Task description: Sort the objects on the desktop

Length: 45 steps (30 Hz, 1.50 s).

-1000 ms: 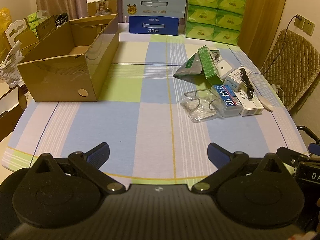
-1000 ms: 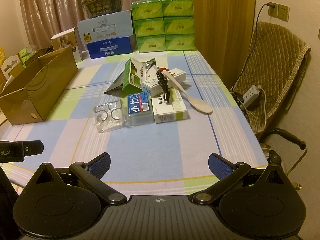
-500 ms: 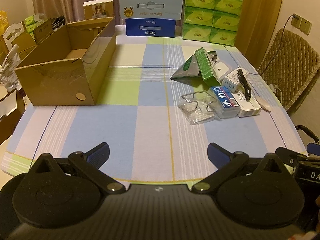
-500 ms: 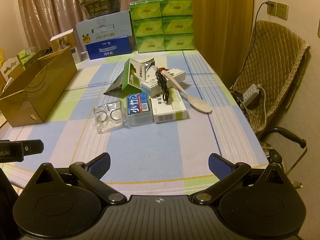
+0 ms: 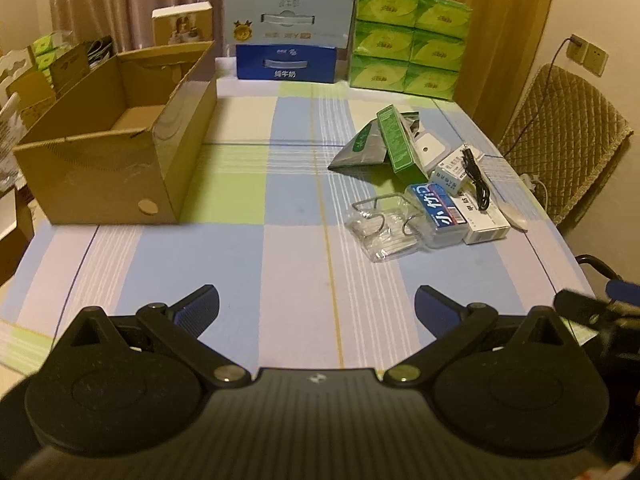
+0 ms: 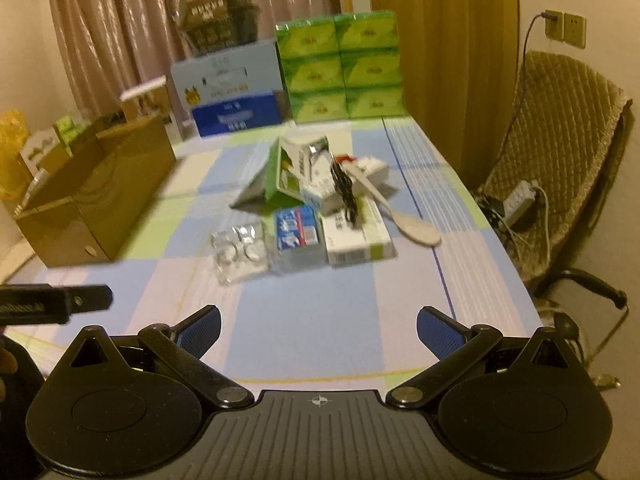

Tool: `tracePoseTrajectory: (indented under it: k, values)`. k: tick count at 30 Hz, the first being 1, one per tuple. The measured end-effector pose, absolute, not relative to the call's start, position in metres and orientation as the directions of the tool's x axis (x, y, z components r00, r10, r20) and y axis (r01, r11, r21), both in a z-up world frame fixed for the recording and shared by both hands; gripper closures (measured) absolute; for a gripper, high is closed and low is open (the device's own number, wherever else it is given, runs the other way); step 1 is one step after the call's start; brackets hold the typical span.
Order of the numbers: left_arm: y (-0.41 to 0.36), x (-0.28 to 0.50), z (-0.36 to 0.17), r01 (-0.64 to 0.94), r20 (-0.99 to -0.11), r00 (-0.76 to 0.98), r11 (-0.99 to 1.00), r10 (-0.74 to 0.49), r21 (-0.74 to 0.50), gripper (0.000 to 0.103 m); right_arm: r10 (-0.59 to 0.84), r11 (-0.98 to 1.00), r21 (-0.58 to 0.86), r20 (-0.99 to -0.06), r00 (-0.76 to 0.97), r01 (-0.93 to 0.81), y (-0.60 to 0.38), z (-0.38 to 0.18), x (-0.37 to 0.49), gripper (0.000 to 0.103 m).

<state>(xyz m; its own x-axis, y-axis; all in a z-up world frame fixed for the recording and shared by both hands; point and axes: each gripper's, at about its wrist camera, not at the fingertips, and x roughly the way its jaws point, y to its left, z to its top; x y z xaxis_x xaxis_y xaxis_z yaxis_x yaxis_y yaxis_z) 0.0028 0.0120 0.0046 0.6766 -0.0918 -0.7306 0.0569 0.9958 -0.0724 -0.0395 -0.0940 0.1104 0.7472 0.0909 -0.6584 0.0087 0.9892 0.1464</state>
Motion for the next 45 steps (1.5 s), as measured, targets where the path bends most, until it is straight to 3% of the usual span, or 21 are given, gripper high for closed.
tracePoseTrajectory:
  k: [7, 14, 23, 30, 34, 40, 43, 44, 45]
  values:
    - [0.009, 0.022, 0.006, 0.182, -0.725, 0.672, 0.983, -0.151, -0.037, 0.001, 0.108, 0.988, 0.152, -0.630, 0.769, -0.014, -0.106, 0.137, -0.025, 0.002]
    - [-0.007, 0.054, 0.007, 0.361, -0.707, 0.677, 0.929, -0.206, 0.075, 0.001, 0.095, 0.995, 0.058, -0.640, 0.762, -0.076, -0.114, 0.155, 0.000, 0.002]
    - [-0.020, 0.101, -0.019, 0.503, -0.720, 0.638, 0.855, -0.273, 0.123, 0.007, 0.111, 0.991, 0.021, -0.667, 0.737, -0.130, -0.133, 0.146, 0.037, 0.002]
    - [-0.032, 0.138, -0.048, 0.643, -0.752, 0.570, 0.750, -0.330, 0.158, 0.012, 0.144, 0.980, 0.005, -0.714, 0.685, -0.201, -0.139, 0.113, 0.065, 0.019]
    - [-0.038, 0.156, -0.066, 0.697, -0.777, 0.514, 0.705, -0.363, 0.131, 0.025, 0.182, 0.970, 0.021, -0.729, 0.659, -0.244, -0.138, 0.092, 0.078, 0.025]
    - [-0.044, 0.175, -0.087, 0.752, -0.801, 0.468, 0.645, -0.374, 0.138, 0.034, 0.206, 0.957, 0.023, -0.754, 0.623, -0.288, -0.134, 0.065, 0.092, 0.028]
    - [-0.041, 0.183, -0.091, 0.760, -0.806, 0.435, 0.644, -0.401, 0.090, 0.048, 0.208, 0.957, 0.026, -0.757, 0.619, -0.290, -0.133, 0.056, 0.097, 0.028]
    - [-0.039, 0.185, -0.091, 0.755, -0.804, 0.427, 0.653, -0.414, 0.065, 0.058, 0.203, 0.958, 0.023, -0.759, 0.619, -0.286, -0.133, 0.053, 0.100, 0.028]
    - [-0.037, 0.187, -0.091, 0.743, -0.803, 0.423, 0.668, -0.419, 0.042, 0.059, 0.199, 0.959, 0.022, -0.759, 0.620, -0.281, -0.132, 0.051, 0.101, 0.028]
